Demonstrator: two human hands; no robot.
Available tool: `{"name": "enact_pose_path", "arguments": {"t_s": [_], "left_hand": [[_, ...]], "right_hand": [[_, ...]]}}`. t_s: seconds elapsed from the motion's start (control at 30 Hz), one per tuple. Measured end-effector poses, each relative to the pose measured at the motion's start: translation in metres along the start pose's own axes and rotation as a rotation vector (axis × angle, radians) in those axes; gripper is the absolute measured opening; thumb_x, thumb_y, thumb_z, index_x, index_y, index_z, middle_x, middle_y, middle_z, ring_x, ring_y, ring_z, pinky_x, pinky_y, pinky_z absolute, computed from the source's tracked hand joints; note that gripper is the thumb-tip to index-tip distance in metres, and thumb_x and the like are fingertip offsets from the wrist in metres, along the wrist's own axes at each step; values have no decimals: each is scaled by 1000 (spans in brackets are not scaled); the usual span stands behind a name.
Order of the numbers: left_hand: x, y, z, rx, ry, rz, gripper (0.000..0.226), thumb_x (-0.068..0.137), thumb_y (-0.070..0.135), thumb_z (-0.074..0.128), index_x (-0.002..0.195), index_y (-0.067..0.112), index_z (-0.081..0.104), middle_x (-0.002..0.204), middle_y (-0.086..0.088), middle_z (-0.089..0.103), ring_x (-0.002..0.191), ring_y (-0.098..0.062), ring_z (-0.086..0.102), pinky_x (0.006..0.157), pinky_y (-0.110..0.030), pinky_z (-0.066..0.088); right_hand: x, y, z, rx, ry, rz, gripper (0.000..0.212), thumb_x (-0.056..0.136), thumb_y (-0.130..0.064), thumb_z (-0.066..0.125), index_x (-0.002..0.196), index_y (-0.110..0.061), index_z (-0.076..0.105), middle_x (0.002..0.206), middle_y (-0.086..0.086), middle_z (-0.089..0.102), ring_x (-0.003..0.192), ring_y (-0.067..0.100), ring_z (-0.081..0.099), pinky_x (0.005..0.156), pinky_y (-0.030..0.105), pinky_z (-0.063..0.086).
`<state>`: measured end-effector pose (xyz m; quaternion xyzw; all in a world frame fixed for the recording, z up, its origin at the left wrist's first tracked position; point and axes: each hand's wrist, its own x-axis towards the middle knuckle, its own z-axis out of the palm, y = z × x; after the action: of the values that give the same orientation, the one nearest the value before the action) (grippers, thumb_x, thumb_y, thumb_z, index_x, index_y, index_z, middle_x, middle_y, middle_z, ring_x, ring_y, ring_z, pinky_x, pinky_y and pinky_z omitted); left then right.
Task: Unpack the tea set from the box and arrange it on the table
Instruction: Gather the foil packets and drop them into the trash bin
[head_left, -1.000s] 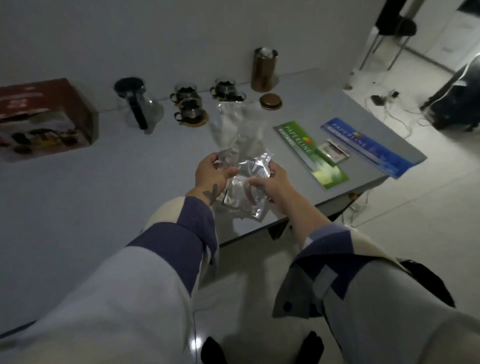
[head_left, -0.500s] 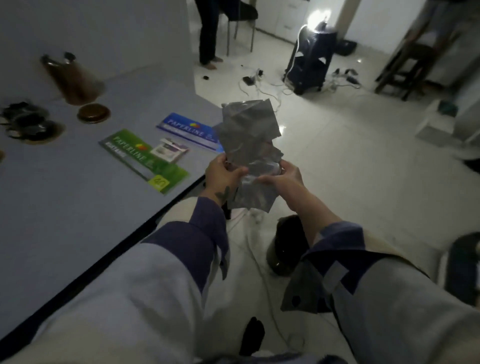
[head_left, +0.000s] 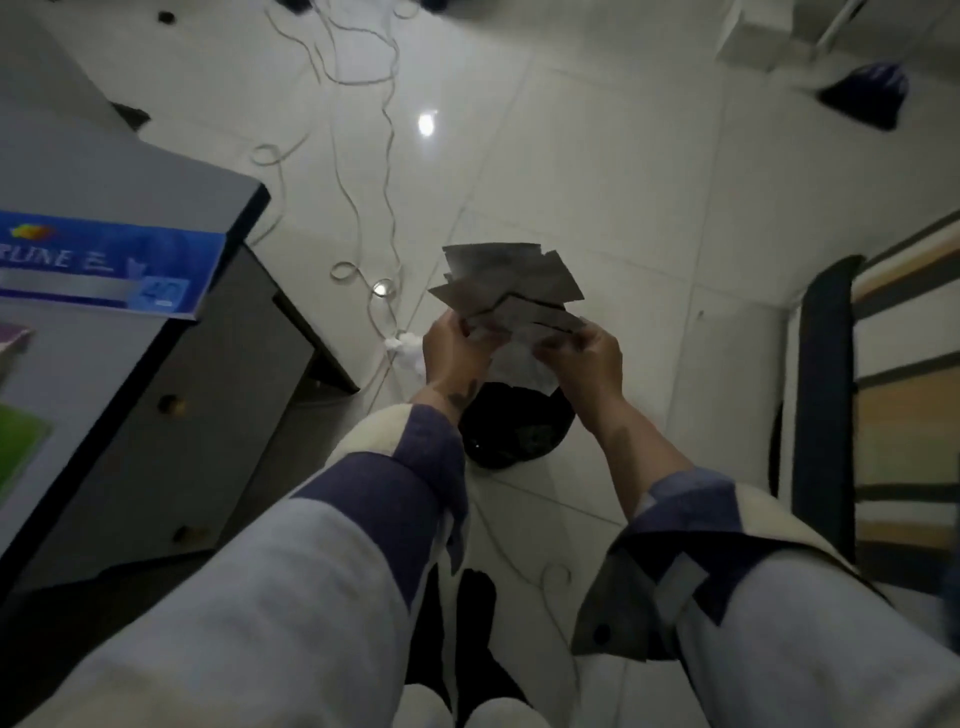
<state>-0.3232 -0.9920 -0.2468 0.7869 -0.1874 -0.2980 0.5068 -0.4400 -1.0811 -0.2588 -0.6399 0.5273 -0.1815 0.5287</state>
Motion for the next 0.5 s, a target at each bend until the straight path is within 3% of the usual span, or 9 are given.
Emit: {"name": "enact_pose_path", "arguments": {"t_s": [0.03, 0.1, 0.17, 0.23, 0.3, 0.4, 0.5], "left_hand": [[9, -10, 11, 5, -24, -6, 16, 84, 8, 70, 96, 6, 60, 86, -5, 63, 79, -14, 60, 71, -28, 52], [25, -33, 28, 28, -67, -58, 44, 82, 9, 73, 121, 6, 53, 106, 1, 58, 95, -12, 57, 76, -20, 51], [37, -58, 38, 107, -144, -124, 76, 77, 7, 77, 142, 12, 37, 122, 8, 48, 110, -7, 49, 89, -17, 44], [46, -82, 43, 253, -231, -168, 94, 75, 4, 78, 151, 13, 22, 145, 5, 39, 132, -12, 40, 105, -21, 35], [51, -96, 47, 360, -289, -171, 95, 77, 3, 76, 152, 13, 19, 155, -2, 31, 142, -19, 32, 112, -26, 30], [52, -101, 51, 413, -334, -166, 86, 78, 1, 73, 150, 14, 26, 151, -5, 39, 138, -22, 39, 110, -27, 35], [49, -93, 47, 420, -333, -164, 81, 79, 1, 71, 148, 15, 31, 147, -5, 44, 135, -22, 44, 109, -29, 39]], "right_hand": [[11, 17, 2, -2, 5, 15, 18, 67, -18, 76, 83, -21, 71, 90, 6, 74, 90, 28, 69, 82, 50, 55], [34, 55, 7, -23, -43, 51, 28, 68, -17, 75, 93, -29, 71, 101, 2, 71, 99, 25, 66, 89, 49, 54], [52, 92, 12, -181, -113, 67, 51, 73, -14, 74, 119, -33, 64, 129, -1, 60, 123, 23, 53, 106, 46, 44], [63, 120, 15, -329, -166, 102, 63, 74, -18, 74, 130, -39, 55, 150, 0, 41, 142, 26, 33, 116, 49, 29], [69, 139, 20, -386, -206, 143, 58, 75, -13, 71, 126, -38, 60, 154, 1, 36, 144, 27, 29, 116, 51, 26], [67, 139, 28, -451, -240, 143, 44, 76, -10, 68, 112, -35, 69, 151, 1, 42, 141, 26, 35, 115, 50, 28], [62, 120, 30, -490, -257, 132, 39, 79, -15, 68, 113, -33, 69, 149, 1, 44, 139, 25, 38, 115, 47, 29]]}}
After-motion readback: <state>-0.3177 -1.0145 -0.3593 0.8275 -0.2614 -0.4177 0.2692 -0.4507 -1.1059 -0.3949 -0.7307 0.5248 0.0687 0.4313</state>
